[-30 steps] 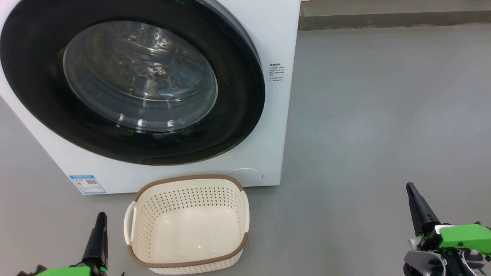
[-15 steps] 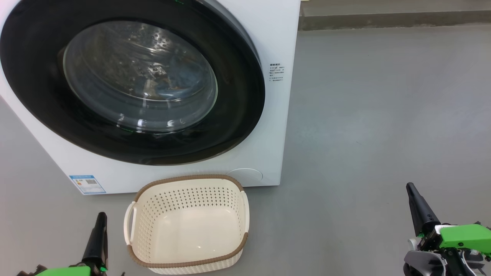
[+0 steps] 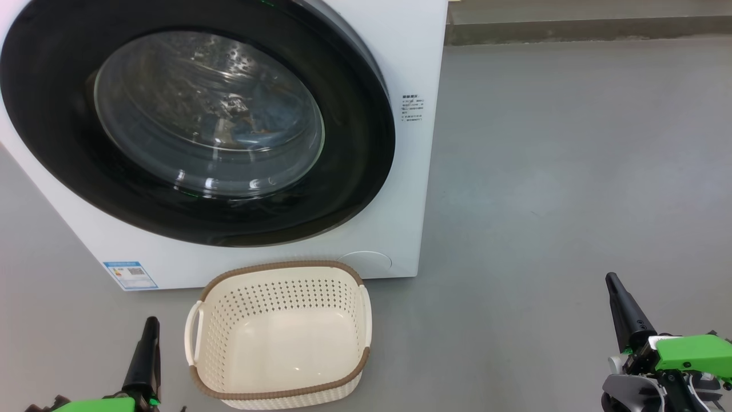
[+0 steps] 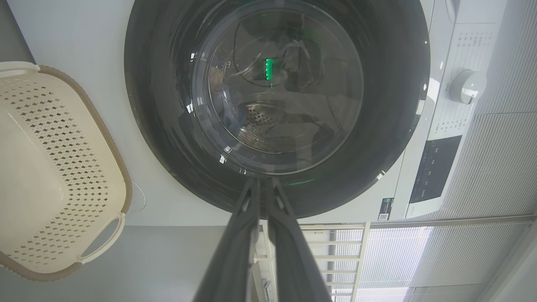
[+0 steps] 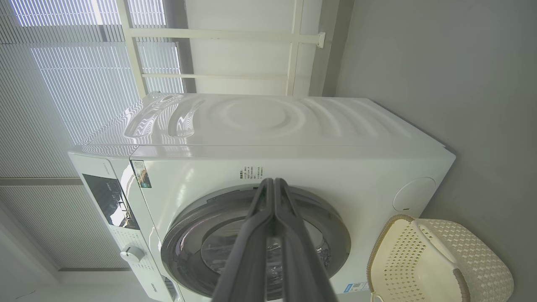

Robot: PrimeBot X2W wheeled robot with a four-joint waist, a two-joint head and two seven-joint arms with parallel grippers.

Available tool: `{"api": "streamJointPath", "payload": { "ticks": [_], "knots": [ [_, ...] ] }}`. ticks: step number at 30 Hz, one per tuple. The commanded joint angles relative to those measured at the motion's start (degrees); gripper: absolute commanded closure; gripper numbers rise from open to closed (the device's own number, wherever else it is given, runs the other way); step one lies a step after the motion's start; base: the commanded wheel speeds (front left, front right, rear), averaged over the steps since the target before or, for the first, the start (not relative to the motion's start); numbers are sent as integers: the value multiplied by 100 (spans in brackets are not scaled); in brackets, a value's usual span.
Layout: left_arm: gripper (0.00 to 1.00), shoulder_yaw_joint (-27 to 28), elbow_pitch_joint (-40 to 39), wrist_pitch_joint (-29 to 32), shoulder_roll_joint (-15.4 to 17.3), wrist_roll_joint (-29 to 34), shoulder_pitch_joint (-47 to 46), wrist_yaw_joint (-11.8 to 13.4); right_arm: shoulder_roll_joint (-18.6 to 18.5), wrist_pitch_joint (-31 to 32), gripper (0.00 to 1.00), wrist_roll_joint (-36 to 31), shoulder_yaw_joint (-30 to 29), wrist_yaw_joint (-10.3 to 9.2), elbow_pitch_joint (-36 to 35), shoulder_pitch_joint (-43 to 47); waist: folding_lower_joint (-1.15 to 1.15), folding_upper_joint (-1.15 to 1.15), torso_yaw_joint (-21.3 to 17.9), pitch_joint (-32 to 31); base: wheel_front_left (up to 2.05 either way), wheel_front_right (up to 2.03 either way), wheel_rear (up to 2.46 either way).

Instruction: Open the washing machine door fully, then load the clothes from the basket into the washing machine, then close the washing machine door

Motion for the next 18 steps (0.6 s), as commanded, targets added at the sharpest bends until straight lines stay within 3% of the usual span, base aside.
{"api": "streamJointPath", "payload": {
  "ticks": [1,18],
  "knots": [
    [100,157,-169,43,52,-44,-206,3,-32,33,100,15,80,11,-134,-227,0,0,0,0,0,0,0],
    [100,157,-169,43,52,-44,-206,3,-22,43,100,4,67,11,-133,-228,0,0,0,0,0,0,0]
  ]
}}
